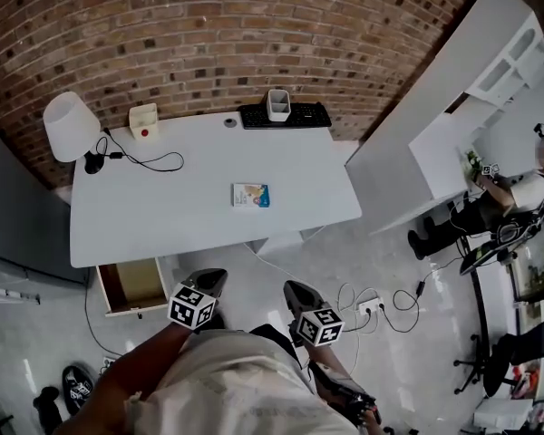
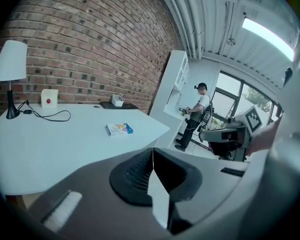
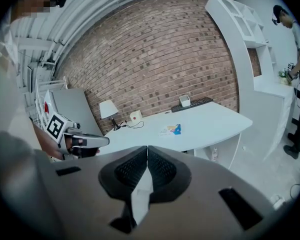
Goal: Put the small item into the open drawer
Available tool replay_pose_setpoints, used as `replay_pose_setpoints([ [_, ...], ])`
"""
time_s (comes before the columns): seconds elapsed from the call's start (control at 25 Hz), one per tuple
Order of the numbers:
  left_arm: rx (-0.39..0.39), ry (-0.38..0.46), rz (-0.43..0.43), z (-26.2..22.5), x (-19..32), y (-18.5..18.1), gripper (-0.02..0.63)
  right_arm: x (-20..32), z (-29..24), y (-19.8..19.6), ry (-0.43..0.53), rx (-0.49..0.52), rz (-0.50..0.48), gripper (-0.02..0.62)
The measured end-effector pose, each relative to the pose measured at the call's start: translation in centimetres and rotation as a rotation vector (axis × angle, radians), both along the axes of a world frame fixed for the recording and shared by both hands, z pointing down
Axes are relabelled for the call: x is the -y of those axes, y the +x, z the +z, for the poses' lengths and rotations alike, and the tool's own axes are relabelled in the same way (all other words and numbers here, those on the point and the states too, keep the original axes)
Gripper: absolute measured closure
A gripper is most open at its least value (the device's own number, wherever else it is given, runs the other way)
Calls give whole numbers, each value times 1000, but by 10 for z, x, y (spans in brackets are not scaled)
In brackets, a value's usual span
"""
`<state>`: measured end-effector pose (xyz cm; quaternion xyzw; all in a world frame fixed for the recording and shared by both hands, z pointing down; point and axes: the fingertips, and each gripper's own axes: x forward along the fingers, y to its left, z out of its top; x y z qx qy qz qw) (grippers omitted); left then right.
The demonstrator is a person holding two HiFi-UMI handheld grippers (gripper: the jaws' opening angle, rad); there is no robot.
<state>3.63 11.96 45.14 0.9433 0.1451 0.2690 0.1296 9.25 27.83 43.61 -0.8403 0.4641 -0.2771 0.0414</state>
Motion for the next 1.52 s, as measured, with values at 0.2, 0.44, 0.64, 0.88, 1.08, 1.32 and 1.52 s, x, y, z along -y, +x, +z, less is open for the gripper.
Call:
replay_pose_setpoints([
  [0.2, 4, 0, 5, 2, 23, 5, 598, 19, -2, 7, -4, -3, 25, 589],
  [0.44, 10, -3, -4, 7, 40, 6, 598, 25, 4, 16, -18, 2, 45, 589],
  [0.64, 30, -7, -27, 12, 48, 7, 598, 33, 6, 28, -13, 11, 41, 589],
  [0.88, 48, 5, -54, 21, 49, 25, 598, 43, 20, 48, -9, 21, -31, 589],
  [1.08, 56, 28, -90, 17, 57, 54, 598, 55, 17, 85, 15, 20, -77, 589],
  [1.32, 75, 53, -94, 16, 49, 96, 598, 58, 16, 134, 34, 24, -119, 589],
  [1.52, 91, 75, -97, 21, 41, 132, 598, 55, 24, 169, 47, 41, -134, 589],
])
